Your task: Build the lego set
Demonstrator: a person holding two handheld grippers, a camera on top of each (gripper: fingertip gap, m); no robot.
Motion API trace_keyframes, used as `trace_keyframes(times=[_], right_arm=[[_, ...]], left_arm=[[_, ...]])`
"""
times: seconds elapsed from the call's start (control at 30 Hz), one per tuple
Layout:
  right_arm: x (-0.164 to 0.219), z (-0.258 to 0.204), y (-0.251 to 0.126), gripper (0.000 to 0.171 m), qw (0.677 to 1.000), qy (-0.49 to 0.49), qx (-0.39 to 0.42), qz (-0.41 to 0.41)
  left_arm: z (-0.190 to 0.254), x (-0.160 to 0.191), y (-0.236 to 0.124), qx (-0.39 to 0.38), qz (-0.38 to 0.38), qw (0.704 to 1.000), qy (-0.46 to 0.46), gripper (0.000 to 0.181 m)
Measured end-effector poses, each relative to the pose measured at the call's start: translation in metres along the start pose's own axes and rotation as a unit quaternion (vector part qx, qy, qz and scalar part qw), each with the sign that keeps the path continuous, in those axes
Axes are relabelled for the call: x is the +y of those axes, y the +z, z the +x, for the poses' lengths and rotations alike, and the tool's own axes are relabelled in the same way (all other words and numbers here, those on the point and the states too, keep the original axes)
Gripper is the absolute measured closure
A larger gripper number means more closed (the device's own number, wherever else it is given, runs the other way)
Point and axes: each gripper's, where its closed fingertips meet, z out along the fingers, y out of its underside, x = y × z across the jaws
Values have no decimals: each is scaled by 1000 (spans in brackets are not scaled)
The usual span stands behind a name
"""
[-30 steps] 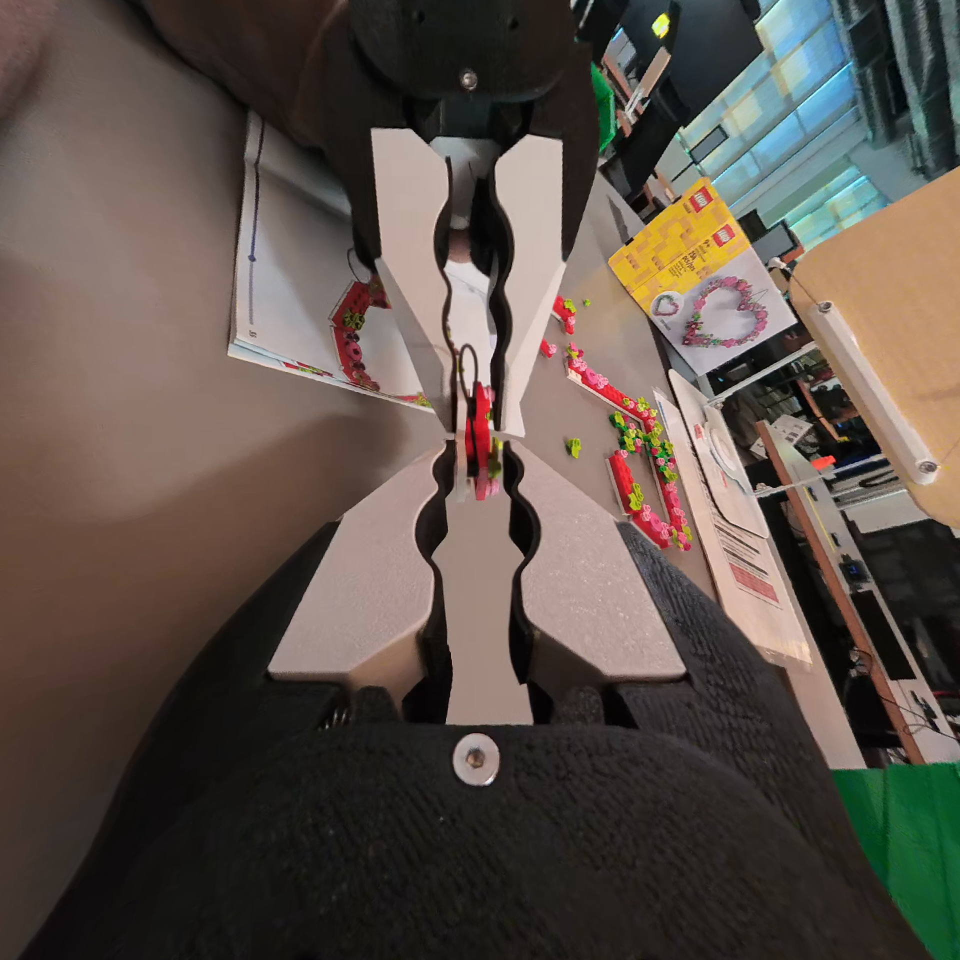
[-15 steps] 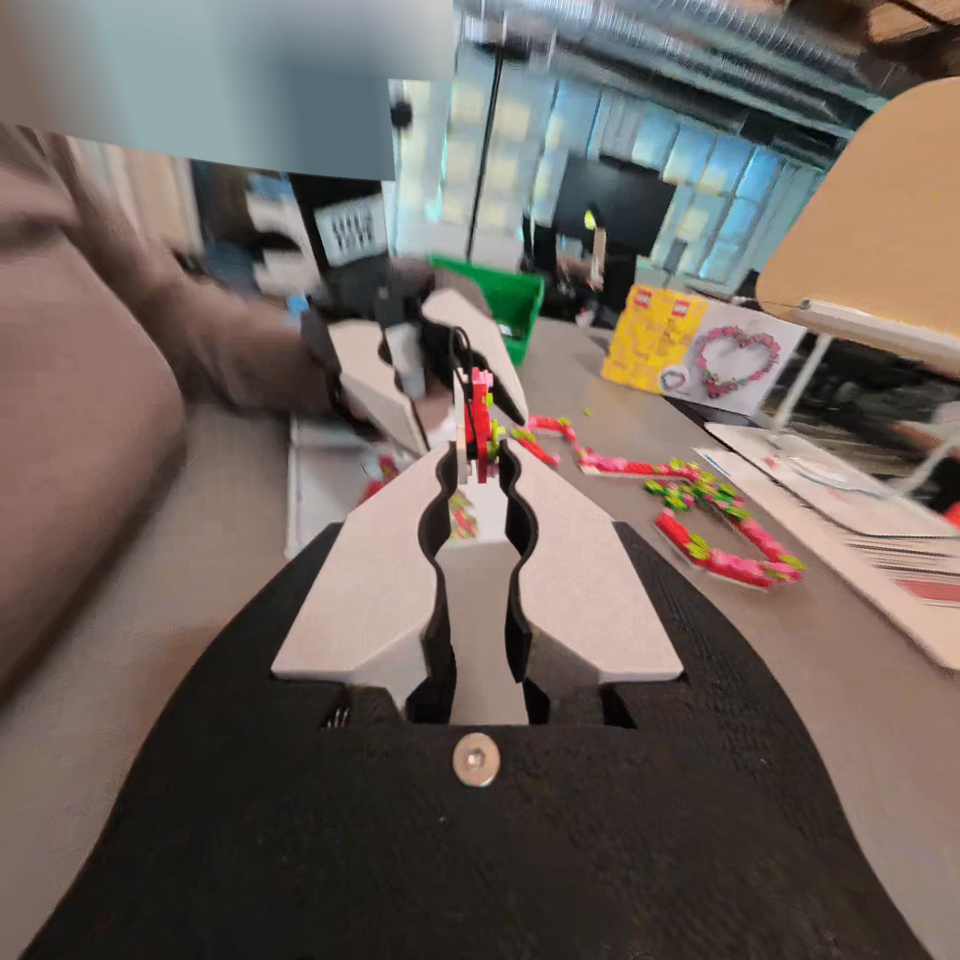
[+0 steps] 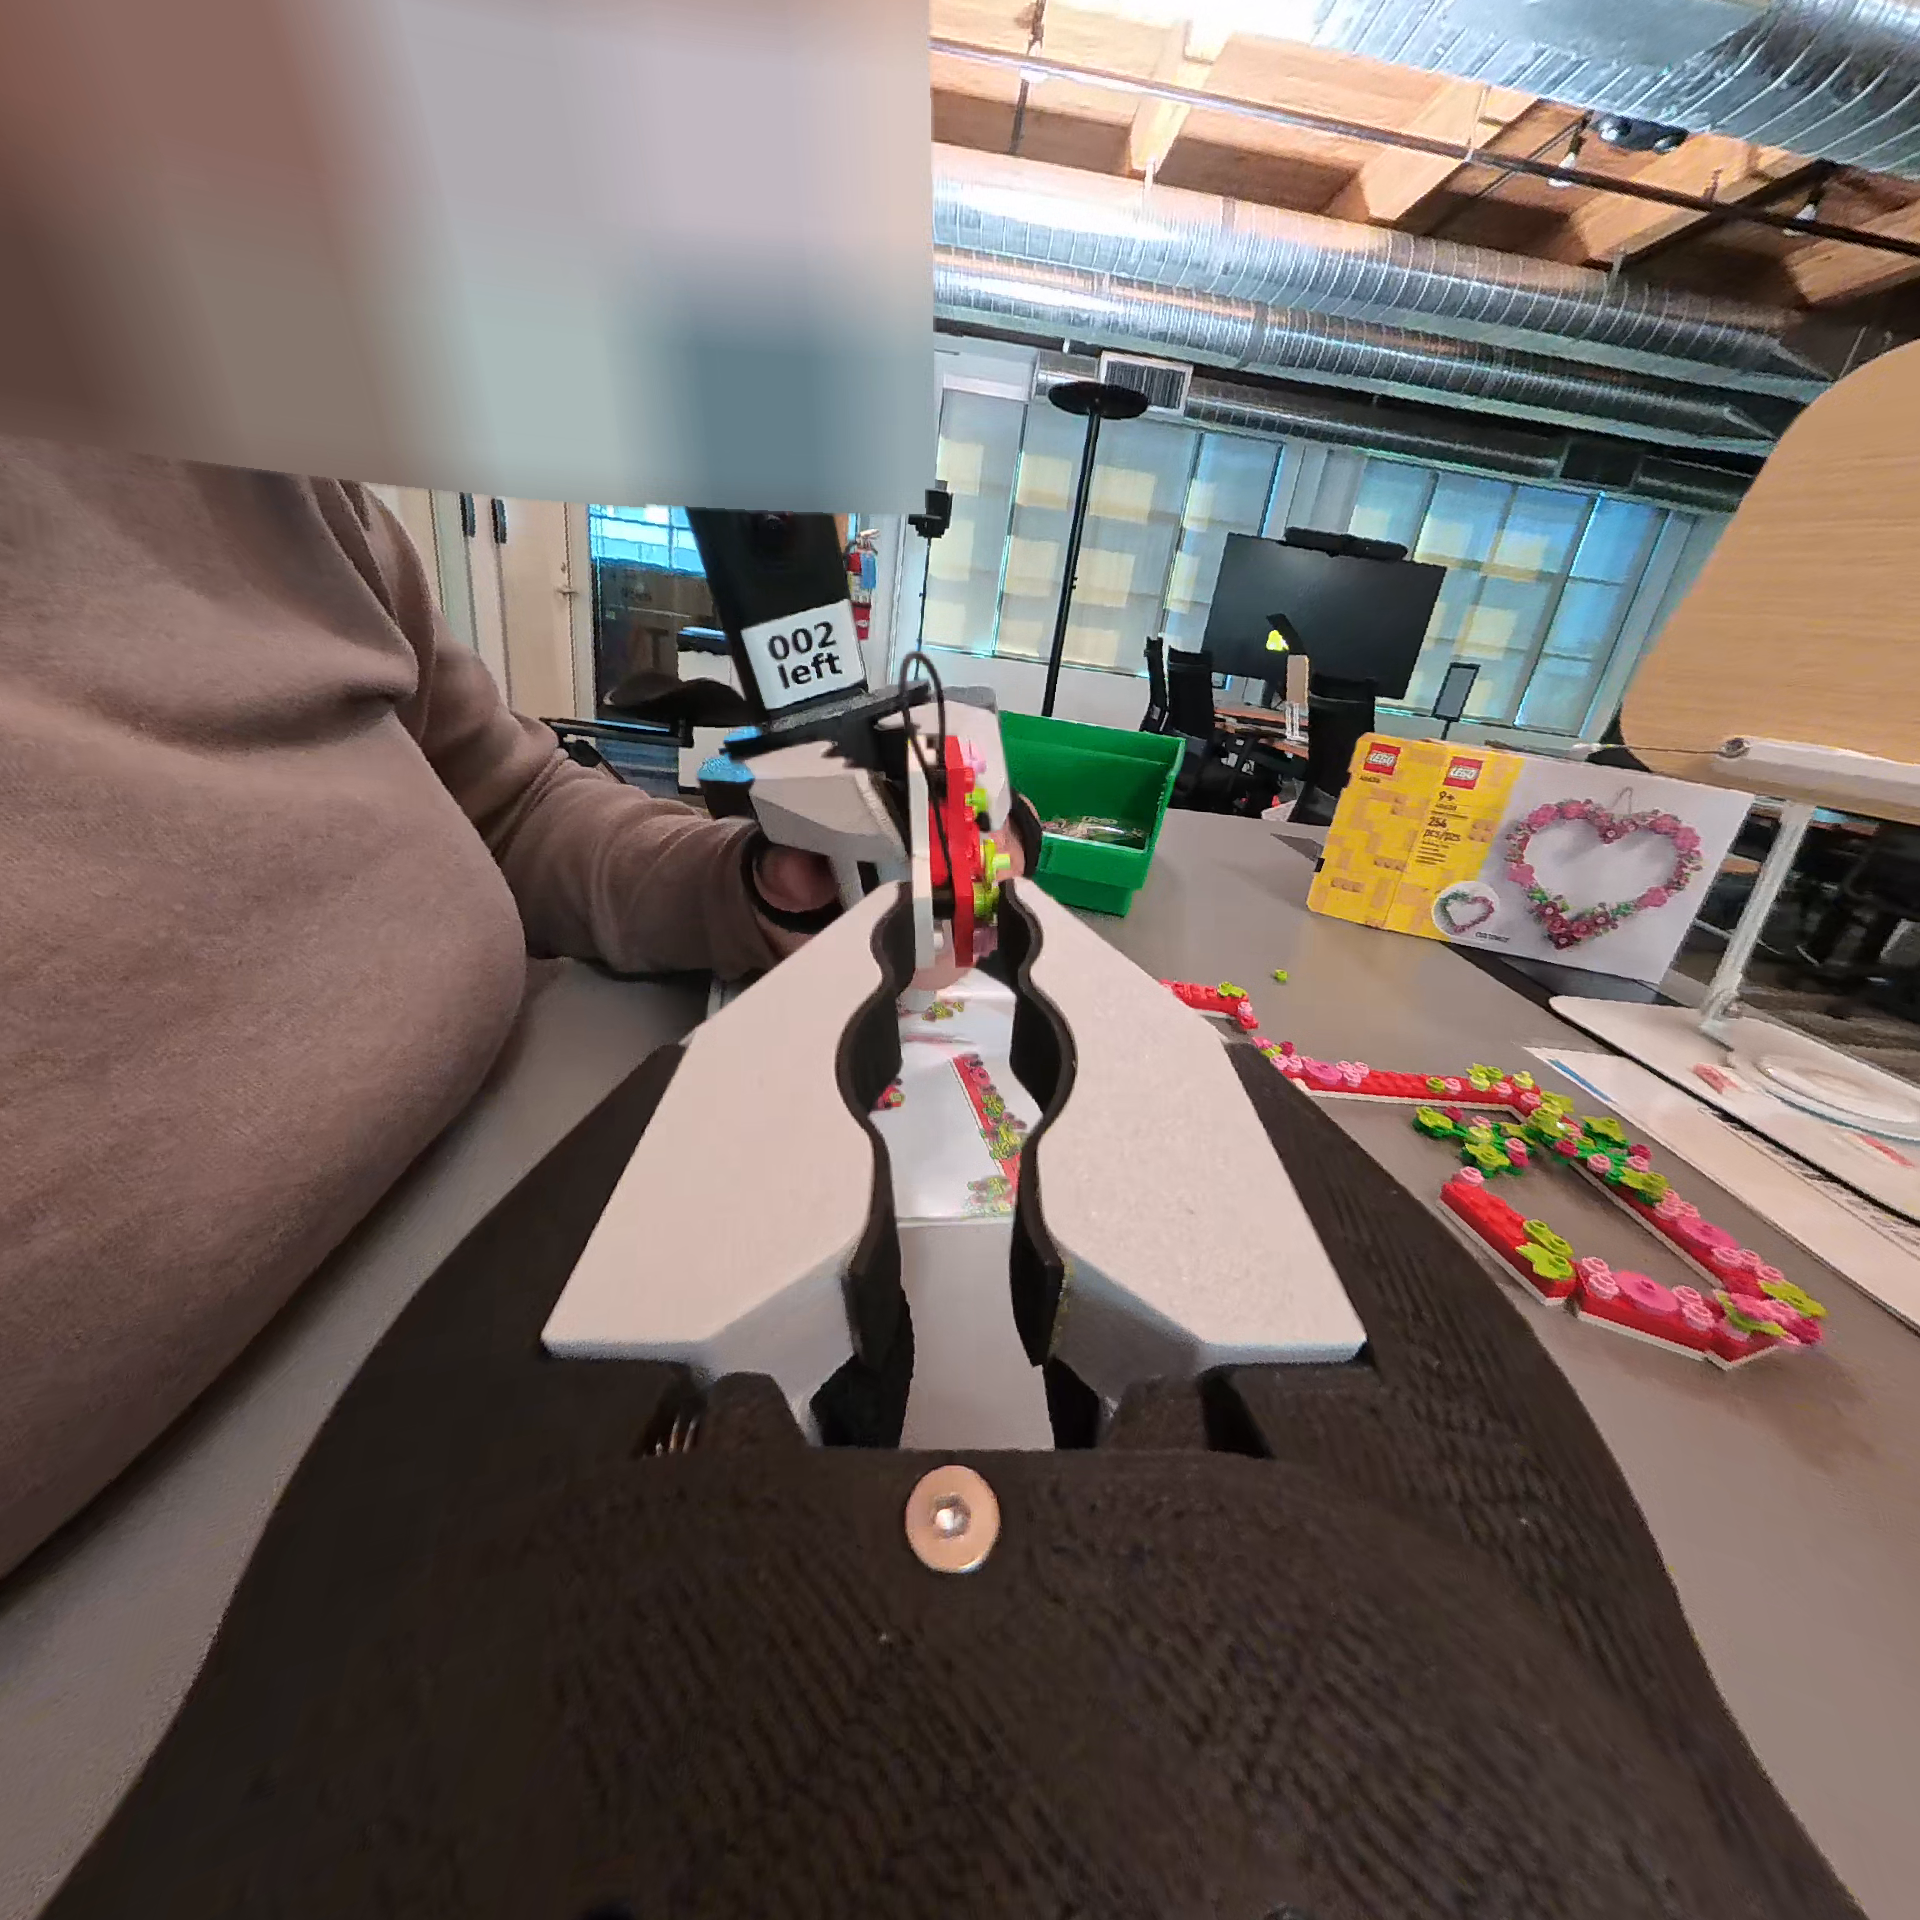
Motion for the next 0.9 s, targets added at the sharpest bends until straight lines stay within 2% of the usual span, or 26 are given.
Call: trace_keyframes(times=[0.33,0.4,0.43,0.5,0.6,0.7,0.77,0.9], right_arm=[[15,0,-2,157,996,-58,7,-63],[28,12,-6,158,992,-71,36,-100],[38,20,-10,158,986,-88,49,-133],[65,39,-18,157,955,-174,73,-230],[99,59,-27,157,877,-318,65,-353],[120,69,-29,157,800,-427,27,-420],[121,71,-26,157,783,-452,10,-427],[124,71,-30,156,778,-442,-14,-446]], left_arm=[[2,18,-3,36,-53,997,-30,169],[-15,28,-10,11,-82,996,-40,158],[-30,31,-15,-19,-92,995,-41,160],[-59,35,-29,-81,-99,991,-48,164],[-84,43,-44,-130,-110,983,-75,163],[-91,54,-47,-144,-127,977,-91,162],[-88,60,-45,-138,-140,976,-91,161],[-76,68,-39,-105,-152,977,-106,168]])
